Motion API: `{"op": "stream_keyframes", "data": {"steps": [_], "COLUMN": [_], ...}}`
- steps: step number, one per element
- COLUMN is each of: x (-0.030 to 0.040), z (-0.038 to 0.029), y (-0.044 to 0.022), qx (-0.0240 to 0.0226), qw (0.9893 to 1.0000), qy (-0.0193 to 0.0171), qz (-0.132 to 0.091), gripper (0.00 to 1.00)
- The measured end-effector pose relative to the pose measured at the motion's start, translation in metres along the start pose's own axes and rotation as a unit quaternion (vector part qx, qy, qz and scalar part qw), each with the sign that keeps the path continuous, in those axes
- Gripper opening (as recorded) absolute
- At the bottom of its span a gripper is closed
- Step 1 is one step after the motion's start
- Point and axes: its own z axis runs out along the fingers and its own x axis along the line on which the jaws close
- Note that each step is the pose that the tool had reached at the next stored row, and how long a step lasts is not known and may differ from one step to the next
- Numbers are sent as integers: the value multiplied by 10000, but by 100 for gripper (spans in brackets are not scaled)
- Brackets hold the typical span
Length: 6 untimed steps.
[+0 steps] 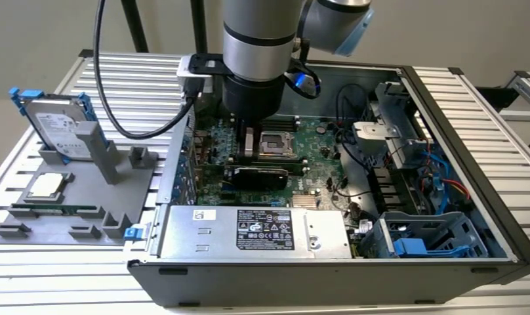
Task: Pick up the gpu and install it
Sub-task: 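Insert the gpu into the slot, then press down on the gpu until it lock into place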
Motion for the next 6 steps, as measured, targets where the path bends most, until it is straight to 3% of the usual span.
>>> {"op": "stream_keyframes", "data": {"steps": [6], "x": [0], "z": [0], "y": [0], "qx": [0], "qw": [10000], "qy": [0], "qz": [-2], "gripper": [0]}}
